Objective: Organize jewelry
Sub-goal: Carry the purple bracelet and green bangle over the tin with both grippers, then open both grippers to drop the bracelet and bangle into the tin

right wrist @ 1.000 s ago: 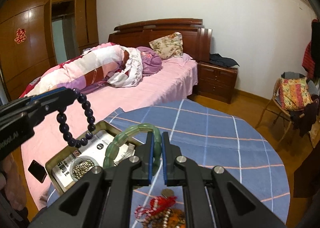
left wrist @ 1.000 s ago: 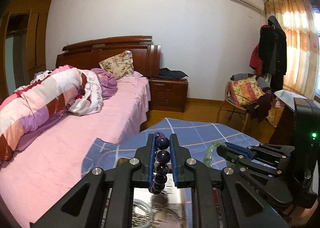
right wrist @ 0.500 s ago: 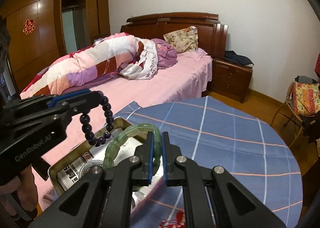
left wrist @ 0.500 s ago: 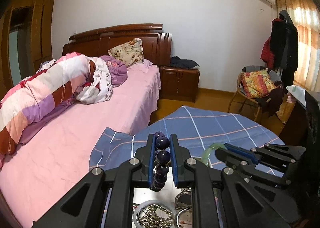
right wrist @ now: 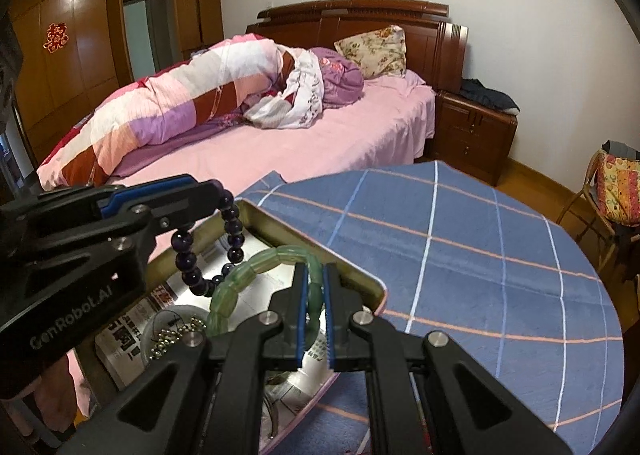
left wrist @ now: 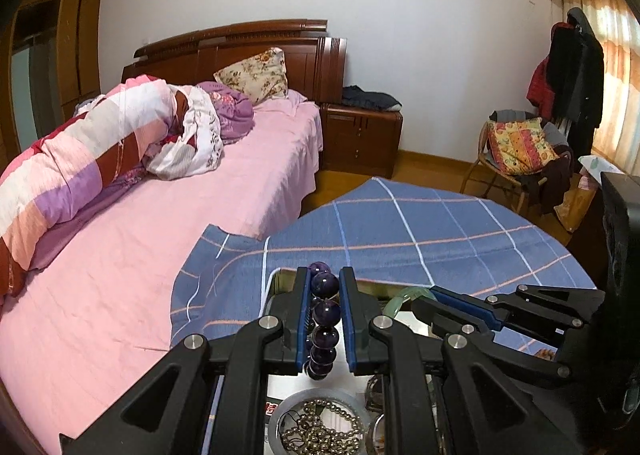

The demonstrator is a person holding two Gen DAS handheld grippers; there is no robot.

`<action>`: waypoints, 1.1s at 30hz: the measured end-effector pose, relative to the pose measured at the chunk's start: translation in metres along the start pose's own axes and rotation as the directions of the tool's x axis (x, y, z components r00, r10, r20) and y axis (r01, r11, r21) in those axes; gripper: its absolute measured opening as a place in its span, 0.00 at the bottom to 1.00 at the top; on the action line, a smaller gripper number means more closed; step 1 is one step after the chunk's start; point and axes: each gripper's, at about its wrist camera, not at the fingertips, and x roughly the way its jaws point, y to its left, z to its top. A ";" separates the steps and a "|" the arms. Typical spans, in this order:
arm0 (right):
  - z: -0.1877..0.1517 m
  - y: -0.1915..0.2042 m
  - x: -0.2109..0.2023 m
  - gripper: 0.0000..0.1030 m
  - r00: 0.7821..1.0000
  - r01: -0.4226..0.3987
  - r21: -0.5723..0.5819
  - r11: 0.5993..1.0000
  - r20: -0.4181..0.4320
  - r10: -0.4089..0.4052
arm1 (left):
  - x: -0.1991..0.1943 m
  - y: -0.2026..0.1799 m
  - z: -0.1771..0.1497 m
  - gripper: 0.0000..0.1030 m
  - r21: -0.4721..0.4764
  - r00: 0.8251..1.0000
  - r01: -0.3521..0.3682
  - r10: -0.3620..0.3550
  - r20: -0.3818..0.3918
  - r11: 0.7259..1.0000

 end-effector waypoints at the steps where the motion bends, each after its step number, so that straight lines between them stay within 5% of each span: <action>1: -0.001 0.000 0.001 0.09 1.000 0.000 0.000 1.000 -0.005 0.000 | 0.002 0.000 -0.001 0.13 0.000 1.000 -0.001 0.001 -0.007 1.000; 33: -0.015 -0.002 0.023 0.10 0.998 -0.026 0.014 1.000 -0.062 0.027 | 0.023 -0.001 -0.009 0.14 0.033 0.995 -0.011 0.014 -0.102 0.999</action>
